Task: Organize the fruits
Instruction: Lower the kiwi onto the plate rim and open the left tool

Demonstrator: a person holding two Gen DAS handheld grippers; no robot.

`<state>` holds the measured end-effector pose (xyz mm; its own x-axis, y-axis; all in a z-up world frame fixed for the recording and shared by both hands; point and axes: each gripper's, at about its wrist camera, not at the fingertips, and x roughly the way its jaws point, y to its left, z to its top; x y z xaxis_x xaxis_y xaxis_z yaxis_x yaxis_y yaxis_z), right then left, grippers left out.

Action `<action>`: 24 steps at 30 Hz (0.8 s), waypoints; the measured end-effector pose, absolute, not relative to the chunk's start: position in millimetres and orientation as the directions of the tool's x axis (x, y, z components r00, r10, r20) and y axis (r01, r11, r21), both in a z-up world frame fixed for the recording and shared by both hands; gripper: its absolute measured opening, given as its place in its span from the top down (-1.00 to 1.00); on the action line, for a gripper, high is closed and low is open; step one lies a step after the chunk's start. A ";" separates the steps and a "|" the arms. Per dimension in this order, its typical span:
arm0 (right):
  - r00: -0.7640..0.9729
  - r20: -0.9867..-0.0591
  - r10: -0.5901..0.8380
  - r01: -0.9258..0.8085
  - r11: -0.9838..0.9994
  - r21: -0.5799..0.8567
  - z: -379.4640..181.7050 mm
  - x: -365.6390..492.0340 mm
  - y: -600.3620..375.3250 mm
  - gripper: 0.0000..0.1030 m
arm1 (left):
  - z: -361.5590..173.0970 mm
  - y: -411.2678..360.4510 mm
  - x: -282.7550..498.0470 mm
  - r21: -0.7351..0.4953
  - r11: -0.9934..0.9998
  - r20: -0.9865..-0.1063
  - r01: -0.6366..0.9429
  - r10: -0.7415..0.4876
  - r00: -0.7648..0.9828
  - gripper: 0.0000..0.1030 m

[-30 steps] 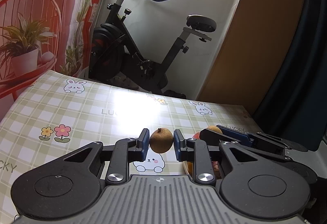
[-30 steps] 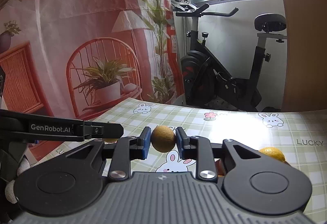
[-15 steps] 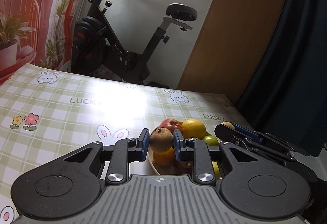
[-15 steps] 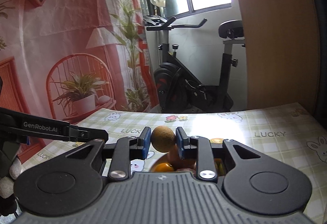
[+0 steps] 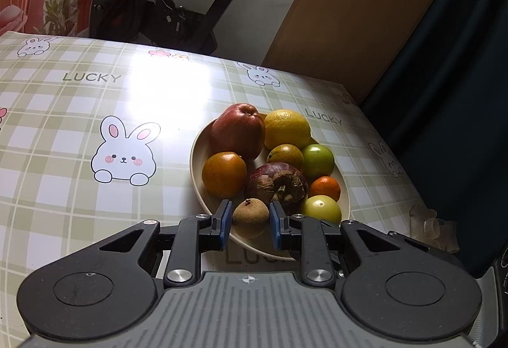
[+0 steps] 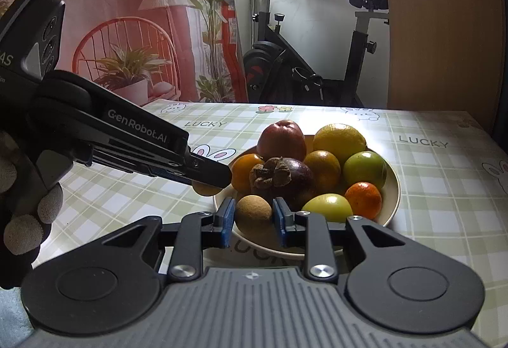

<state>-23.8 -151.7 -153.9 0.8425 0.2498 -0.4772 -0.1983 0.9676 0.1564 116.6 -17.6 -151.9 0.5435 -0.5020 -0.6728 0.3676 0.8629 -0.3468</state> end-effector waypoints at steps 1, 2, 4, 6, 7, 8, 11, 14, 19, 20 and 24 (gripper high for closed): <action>0.841 -0.481 0.250 -0.195 0.967 0.162 -154.8 -22.1 -152.1 0.45 | -154.2 -18.6 117.5 -0.345 0.864 -0.676 0.368 -0.500 0.541 0.48; 0.840 -0.483 0.248 -0.191 0.968 0.165 -156.2 -21.5 -152.4 0.45 | -156.0 -20.3 117.0 -0.341 0.864 -0.679 0.369 -0.499 0.539 0.48; 0.841 -0.485 0.241 -0.183 0.969 0.164 -158.3 -20.3 -153.9 0.45 | -158.5 -24.4 116.6 -0.329 0.867 -0.683 0.374 -0.492 0.541 0.48; 0.843 -0.485 0.234 -0.173 0.971 0.167 -159.8 -18.5 -156.7 0.45 | -161.1 -27.0 118.8 -0.321 0.867 -0.687 0.380 -0.489 0.537 0.48; 0.842 -0.488 0.231 -0.167 0.971 0.171 -161.1 -17.5 -157.1 0.45 | -161.0 -29.8 118.6 -0.316 0.867 -0.689 0.384 -0.488 0.536 0.48; 0.841 -0.491 0.227 -0.161 0.972 0.174 -162.3 -17.1 -157.8 0.45 | -160.8 -31.3 118.6 -0.312 0.867 -0.691 0.388 -0.487 0.534 0.48; 0.835 -0.502 0.225 -0.153 0.972 0.181 -165.3 -14.0 -158.6 0.45 | -164.0 -36.2 120.0 -0.299 0.868 -0.701 0.398 -0.482 0.525 0.48; 0.831 -0.511 0.220 -0.149 0.973 0.176 -167.1 -11.9 -157.3 0.45 | -166.4 -36.7 120.1 -0.300 0.865 -0.706 0.402 -0.484 0.517 0.48; 0.824 -0.524 0.213 -0.139 0.974 0.177 -170.1 -7.8 -157.4 0.44 | -168.4 -36.8 121.9 -0.294 0.866 -0.704 0.406 -0.483 0.521 0.48; 0.824 -0.526 0.211 -0.137 0.975 0.176 -170.3 -7.5 -157.5 0.44 | -168.9 -36.9 122.9 -0.293 0.866 -0.703 0.406 -0.483 0.522 0.48; 0.822 -0.531 0.206 -0.132 0.976 0.175 -169.8 -7.2 -158.3 0.43 | -168.8 -35.4 125.4 -0.302 0.867 -0.704 0.397 -0.484 0.521 0.44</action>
<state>-7.2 -158.3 -169.8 0.8218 0.2064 -0.5310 -0.1321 0.9757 0.1748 125.4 -35.4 -168.8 0.5205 -0.4836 -0.7037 0.3967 0.8668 -0.3022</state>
